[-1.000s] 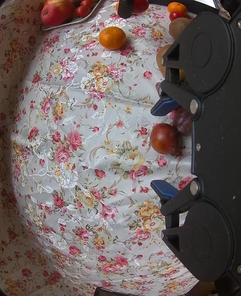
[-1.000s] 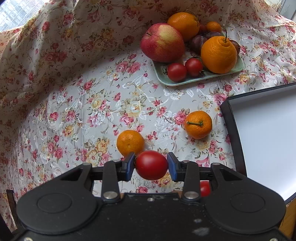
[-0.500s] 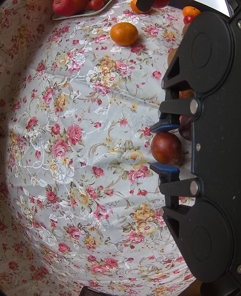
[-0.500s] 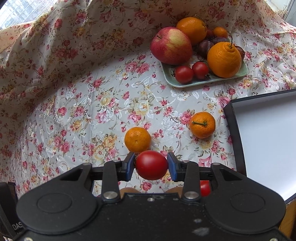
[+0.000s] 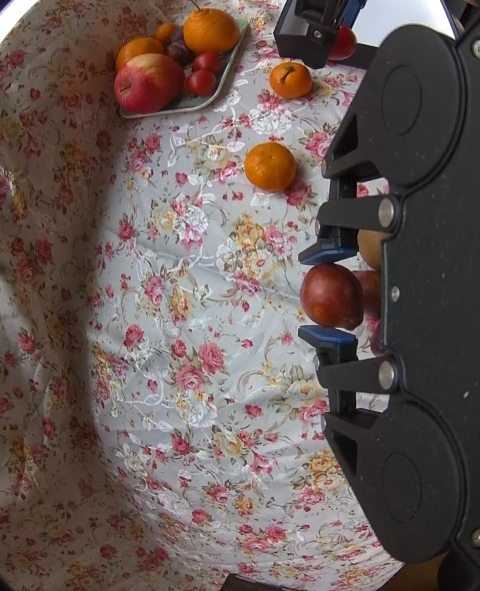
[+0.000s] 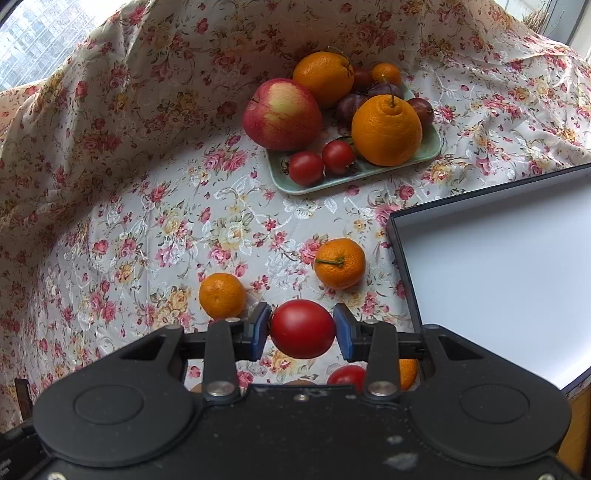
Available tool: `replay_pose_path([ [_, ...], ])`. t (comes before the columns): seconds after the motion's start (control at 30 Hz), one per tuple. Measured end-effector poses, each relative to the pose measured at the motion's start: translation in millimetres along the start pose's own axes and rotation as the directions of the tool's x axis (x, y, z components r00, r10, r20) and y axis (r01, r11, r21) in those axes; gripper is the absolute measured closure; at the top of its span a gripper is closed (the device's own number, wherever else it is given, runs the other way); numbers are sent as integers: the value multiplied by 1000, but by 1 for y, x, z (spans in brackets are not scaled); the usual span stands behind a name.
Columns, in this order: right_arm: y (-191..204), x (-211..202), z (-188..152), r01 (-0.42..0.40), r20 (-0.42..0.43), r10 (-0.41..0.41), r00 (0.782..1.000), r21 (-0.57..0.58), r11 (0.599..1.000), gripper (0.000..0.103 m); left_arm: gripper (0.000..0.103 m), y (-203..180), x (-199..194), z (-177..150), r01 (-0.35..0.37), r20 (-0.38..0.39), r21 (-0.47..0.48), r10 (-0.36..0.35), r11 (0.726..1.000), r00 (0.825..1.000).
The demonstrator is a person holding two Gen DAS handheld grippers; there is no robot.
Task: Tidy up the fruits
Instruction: 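Carry the tomato in the right tool and plum in the left tool over the white box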
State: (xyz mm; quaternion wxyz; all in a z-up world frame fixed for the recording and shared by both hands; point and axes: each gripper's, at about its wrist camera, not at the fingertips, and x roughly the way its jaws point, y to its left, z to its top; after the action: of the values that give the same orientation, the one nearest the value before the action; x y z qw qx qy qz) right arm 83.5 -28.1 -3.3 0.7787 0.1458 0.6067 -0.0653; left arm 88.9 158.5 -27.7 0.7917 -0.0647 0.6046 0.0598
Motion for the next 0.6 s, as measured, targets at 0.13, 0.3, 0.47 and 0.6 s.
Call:
replay_pose_path([
  [0.13,-30,-7,4,23,16,-23,1000,46,999,63,59,-32,-8,-5,39,19,58,-40,998,999],
  [0.3,-74,-12,10,62,25,-66,998,136,989,63,59,-79,-13,-15,91,19,131,-94,987,995],
  [0.47,-128,-18,15,123,37,-135,990,241,963,63,59,-125,-20,-27,124,18,204,-131,971,991],
  [0.6,-176,-21,16,159,23,-177,984,335,929,63,59,-160,-23,-40,137,13,258,-145,956,989],
])
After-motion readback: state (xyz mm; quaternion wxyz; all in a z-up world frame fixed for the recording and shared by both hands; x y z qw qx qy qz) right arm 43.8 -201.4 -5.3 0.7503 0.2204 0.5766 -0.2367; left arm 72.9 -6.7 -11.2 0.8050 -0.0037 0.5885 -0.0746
